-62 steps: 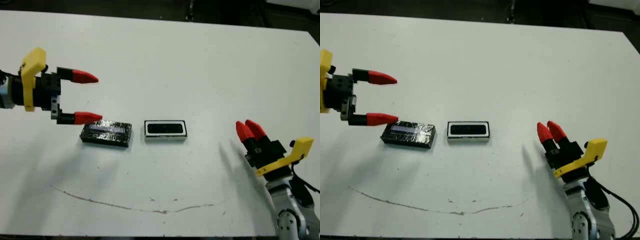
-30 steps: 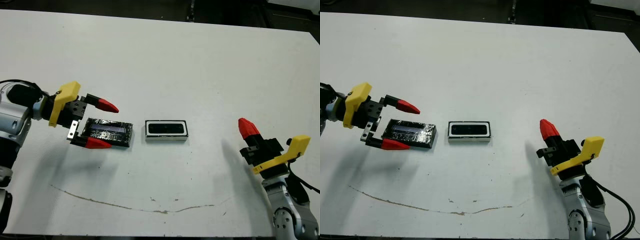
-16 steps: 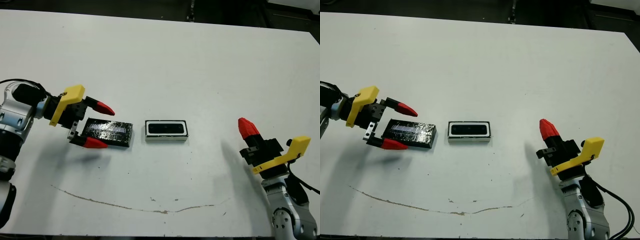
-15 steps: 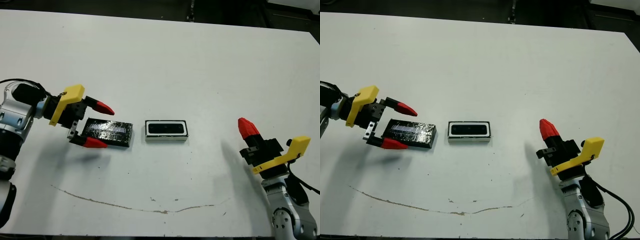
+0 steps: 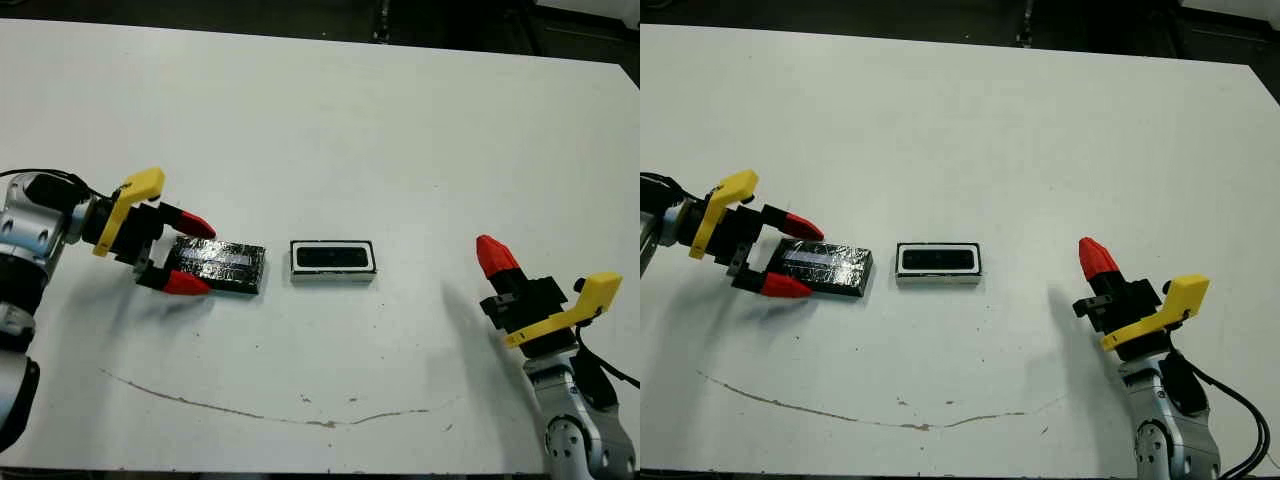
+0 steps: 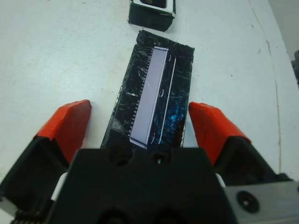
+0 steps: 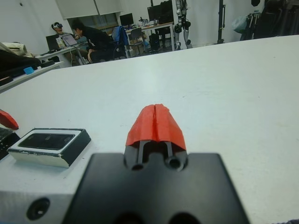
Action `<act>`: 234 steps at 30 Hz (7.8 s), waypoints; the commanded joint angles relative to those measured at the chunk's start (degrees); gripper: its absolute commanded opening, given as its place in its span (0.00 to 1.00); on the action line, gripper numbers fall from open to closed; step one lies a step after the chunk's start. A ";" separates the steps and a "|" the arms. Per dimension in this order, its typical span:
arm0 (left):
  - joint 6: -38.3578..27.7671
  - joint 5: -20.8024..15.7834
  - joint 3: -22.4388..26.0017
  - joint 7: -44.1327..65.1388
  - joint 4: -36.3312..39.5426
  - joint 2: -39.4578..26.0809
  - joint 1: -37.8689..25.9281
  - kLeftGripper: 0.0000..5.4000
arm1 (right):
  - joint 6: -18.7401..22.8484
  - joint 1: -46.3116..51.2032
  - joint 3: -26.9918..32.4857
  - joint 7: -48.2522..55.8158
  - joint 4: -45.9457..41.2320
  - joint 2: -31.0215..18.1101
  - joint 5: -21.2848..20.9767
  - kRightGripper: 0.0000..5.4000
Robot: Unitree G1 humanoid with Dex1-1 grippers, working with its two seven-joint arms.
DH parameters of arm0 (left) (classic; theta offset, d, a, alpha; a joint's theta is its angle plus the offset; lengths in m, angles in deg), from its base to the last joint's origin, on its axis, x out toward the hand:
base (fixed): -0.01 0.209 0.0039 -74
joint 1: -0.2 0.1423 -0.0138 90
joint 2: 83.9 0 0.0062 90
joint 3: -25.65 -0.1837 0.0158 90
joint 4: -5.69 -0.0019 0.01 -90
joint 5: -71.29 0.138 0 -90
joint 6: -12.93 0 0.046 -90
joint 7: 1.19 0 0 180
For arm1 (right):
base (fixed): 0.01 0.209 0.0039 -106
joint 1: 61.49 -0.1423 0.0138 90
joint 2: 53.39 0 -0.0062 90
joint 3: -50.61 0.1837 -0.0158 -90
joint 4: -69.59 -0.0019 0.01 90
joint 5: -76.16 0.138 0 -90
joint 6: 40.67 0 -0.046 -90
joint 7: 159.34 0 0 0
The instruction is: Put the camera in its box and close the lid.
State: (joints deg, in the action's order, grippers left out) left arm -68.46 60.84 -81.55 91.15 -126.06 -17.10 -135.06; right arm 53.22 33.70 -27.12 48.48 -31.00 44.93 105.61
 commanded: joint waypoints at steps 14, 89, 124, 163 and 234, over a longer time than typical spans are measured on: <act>-4.31 1.91 4.11 0.03 -0.72 1.29 2.87 0.58 | 1.41 0.87 0.10 -0.39 0.07 -1.22 0.39 0.00; 10.40 -7.42 1.33 -6.46 14.75 16.00 9.07 0.58 | 2.04 1.44 -1.32 -1.64 -0.78 -1.51 -0.89 0.00; 4.43 2.11 -4.88 -14.16 0.80 29.26 2.90 0.58 | 1.74 1.87 -1.18 -1.85 -0.30 -1.16 -0.78 0.00; 3.02 14.90 -13.44 -18.49 -1.08 35.88 -4.57 0.58 | 1.42 2.39 -1.65 -3.07 -0.58 -0.64 -1.66 0.00; 14.31 -6.95 16.95 -29.41 22.33 11.87 17.94 1.00 | 1.31 1.50 -1.24 -0.72 0.79 -1.57 0.73 0.00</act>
State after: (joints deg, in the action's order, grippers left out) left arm -55.27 53.40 -67.74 65.41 -103.88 -2.08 -118.14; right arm 53.95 34.81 -28.94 47.48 -30.50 44.06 105.91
